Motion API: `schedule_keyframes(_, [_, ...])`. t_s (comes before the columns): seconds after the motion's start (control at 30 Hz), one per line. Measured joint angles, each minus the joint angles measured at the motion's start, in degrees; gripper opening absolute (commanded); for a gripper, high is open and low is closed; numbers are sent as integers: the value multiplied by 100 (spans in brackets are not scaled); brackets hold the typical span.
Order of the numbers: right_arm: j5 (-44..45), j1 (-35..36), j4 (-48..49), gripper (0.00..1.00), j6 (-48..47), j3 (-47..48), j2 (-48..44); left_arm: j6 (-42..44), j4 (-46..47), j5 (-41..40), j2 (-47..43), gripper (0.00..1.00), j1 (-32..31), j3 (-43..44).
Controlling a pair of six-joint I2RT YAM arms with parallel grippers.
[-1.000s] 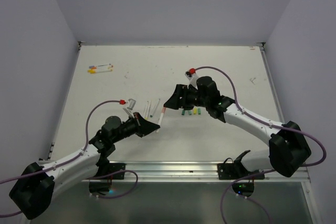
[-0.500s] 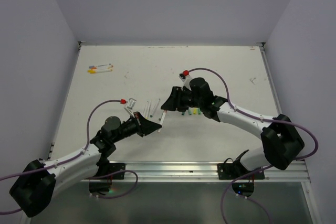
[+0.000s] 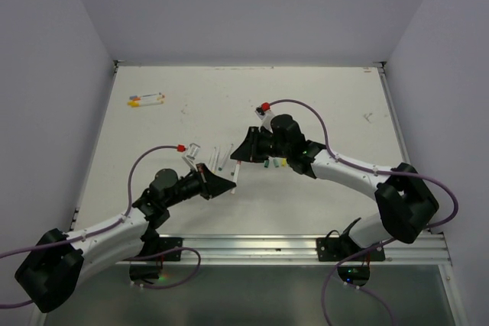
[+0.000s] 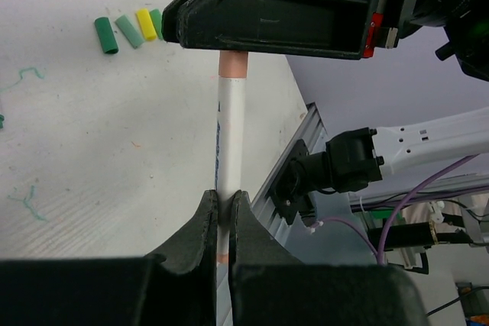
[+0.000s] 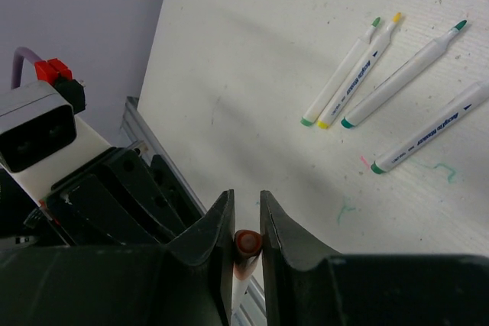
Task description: Open the pen caps
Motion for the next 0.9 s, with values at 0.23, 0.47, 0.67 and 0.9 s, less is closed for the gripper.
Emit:
schedule_keyframes(0.23, [-4,7,55,0,87,-2,0,273,-212,52,155,57,-4,291])
schedule_keyframes(0.47, [-195,7,428,0,391,-72,0,468,-212,103,210,61,-4,417])
schedule_keyframes(0.67, [-291,7,619,0,540,-79,0,446,-188,249,514,0,-20,417])
schedule_keyframes(0.9, [-278,-4,695,12,535,-208,-52,492,-59,391,686,0,-79,479])
